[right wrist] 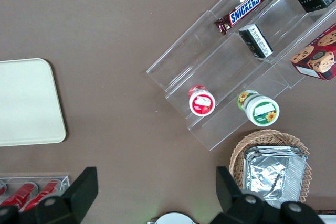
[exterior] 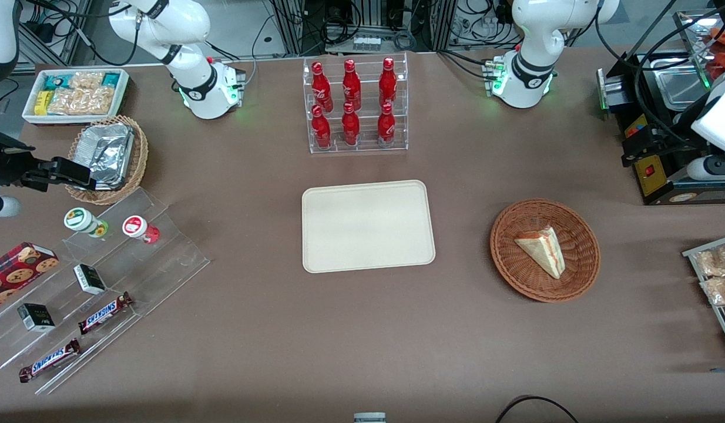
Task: Place sandwich from basket to tray
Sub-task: 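Move the left gripper over the sandwich in the wicker basket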
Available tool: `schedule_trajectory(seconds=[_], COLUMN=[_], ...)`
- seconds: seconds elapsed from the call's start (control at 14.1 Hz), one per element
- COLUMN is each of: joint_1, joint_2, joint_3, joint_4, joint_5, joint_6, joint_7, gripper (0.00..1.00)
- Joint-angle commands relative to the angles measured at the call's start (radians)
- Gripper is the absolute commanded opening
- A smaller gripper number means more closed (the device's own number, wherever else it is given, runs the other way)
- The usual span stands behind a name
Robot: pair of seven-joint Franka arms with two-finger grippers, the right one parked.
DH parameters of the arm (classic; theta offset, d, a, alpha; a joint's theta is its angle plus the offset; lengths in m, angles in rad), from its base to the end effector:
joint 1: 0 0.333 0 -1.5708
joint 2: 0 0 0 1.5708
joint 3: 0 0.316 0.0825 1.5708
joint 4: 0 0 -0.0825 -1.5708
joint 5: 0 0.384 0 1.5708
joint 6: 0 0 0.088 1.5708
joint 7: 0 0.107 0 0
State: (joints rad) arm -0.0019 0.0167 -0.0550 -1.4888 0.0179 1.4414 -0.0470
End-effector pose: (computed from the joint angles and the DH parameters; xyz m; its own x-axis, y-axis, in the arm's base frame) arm 0.5458 -0.0287 0.6426 0.9980 -0.0075 -0.0631 -0.0088 -0.9998 -0.0199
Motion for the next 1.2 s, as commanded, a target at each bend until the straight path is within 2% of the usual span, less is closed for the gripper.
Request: schedule_trajectory(seconds=[0.0,0.21,0.42,0.64,1.13], joint_1=[0.013,0.013,0.008,0.005,0.003], joint_2=[-0.018,-0.004,0.069,0.092,0.103], joint_3=[-0.011,-0.011,-0.012,-0.012,-0.012], joint_4=[0.001,-0.002,-0.031,-0.134,-0.471], joint_5=[0.0,0.007,0.013,0.005,0.0], joint_6=[-0.009,0.003,0.052,0.21,0.653], joint_7=[0.01,0.0,-0.022,-0.1,-0.407], gripper=[1.0,1.0,1.0,1.0,1.0])
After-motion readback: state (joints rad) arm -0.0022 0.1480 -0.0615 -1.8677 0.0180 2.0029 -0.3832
